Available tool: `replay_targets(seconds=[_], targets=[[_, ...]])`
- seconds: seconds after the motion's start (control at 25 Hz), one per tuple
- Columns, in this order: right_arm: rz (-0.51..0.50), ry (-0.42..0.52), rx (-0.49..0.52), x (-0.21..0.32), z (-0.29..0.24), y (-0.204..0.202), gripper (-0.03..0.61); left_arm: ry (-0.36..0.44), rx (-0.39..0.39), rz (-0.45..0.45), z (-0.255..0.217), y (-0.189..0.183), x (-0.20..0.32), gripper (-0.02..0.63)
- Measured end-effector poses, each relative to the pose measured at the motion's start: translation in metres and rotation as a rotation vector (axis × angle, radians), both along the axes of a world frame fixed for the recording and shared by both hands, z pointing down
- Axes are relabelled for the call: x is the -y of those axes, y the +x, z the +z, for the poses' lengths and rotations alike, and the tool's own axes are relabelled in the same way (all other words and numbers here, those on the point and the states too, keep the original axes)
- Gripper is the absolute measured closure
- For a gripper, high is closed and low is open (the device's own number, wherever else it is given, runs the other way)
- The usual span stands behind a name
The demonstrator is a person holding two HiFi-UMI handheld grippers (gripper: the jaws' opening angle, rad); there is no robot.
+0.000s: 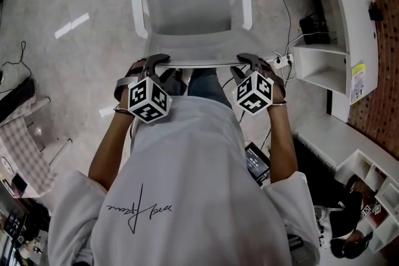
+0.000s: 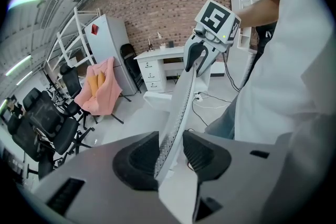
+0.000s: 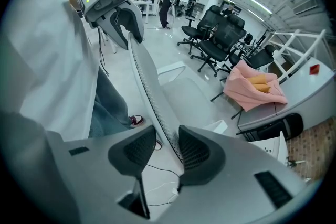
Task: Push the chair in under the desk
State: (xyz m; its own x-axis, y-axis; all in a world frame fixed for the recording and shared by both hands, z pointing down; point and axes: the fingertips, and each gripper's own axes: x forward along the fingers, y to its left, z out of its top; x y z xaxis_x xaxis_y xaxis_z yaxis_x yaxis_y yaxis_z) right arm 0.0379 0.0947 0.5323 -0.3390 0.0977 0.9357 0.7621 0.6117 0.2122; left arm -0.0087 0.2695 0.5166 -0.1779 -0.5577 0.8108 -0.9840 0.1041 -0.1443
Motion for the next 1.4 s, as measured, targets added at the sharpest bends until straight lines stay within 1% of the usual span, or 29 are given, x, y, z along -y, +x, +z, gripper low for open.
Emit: replay_targets(seconds=[0.28,0.48,0.84,1.2,1.4], targets=[[0.004,0.011,-0.02,0.001,0.001,0.001,0.423,0.0,-0.01,0.009,0.0,-0.001,0.002,0.469],[0.007,0.014,-0.029,0.001,0.001,0.002,0.426,0.007,0.005,0.013,0.0,-0.002,0.002,0.469],[0.024,0.018,-0.032,0.0,0.001,0.002,0.428,0.01,0.006,0.02,0.0,-0.006,0.002,0.465],[0.052,0.005,-0.026,-0.006,-0.001,0.007,0.431,0.006,0.012,0.034,0.001,-0.011,-0.001,0.456],[0.084,-0.01,-0.016,-0.003,0.001,0.011,0.431,-0.004,0.024,0.052,0.003,-0.016,0.006,0.451]])
